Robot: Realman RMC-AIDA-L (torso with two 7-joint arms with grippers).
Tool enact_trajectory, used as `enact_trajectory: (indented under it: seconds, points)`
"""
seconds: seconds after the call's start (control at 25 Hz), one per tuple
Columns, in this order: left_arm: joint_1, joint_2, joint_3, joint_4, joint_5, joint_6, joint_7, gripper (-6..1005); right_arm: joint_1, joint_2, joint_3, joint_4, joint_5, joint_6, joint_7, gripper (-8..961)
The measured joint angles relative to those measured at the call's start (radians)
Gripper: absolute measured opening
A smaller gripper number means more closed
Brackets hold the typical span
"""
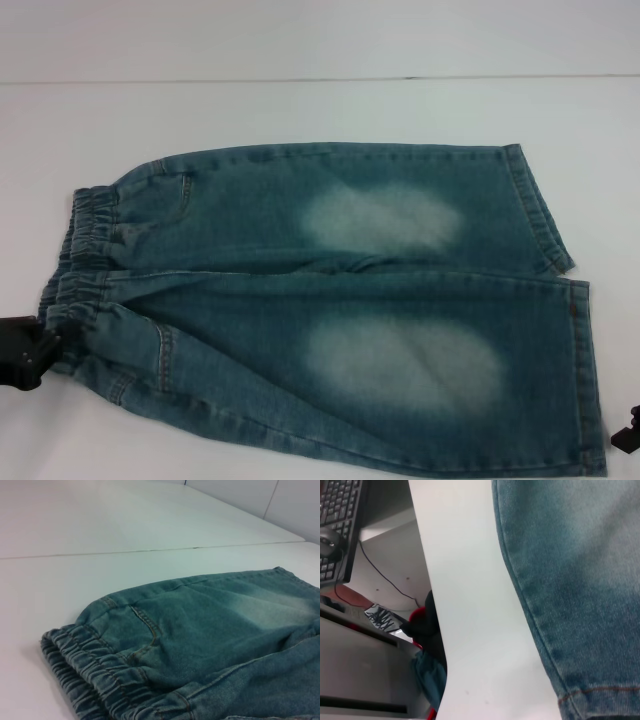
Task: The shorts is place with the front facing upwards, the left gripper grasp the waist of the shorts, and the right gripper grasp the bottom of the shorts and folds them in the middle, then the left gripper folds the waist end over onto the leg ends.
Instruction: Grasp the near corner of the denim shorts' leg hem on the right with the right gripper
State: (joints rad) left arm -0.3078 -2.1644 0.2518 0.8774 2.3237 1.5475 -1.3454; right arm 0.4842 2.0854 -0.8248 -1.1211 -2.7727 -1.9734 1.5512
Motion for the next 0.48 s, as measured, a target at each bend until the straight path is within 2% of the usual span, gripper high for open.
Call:
enact_trajectory:
  seconds: [0.48]
  points:
    - [-0.003, 0.0, 0.001, -0.013, 0.001, -0.012, 0.006, 48, 0.03, 0.004, -0.012, 0.07, 0.021, 0.045, -0.018, 773]
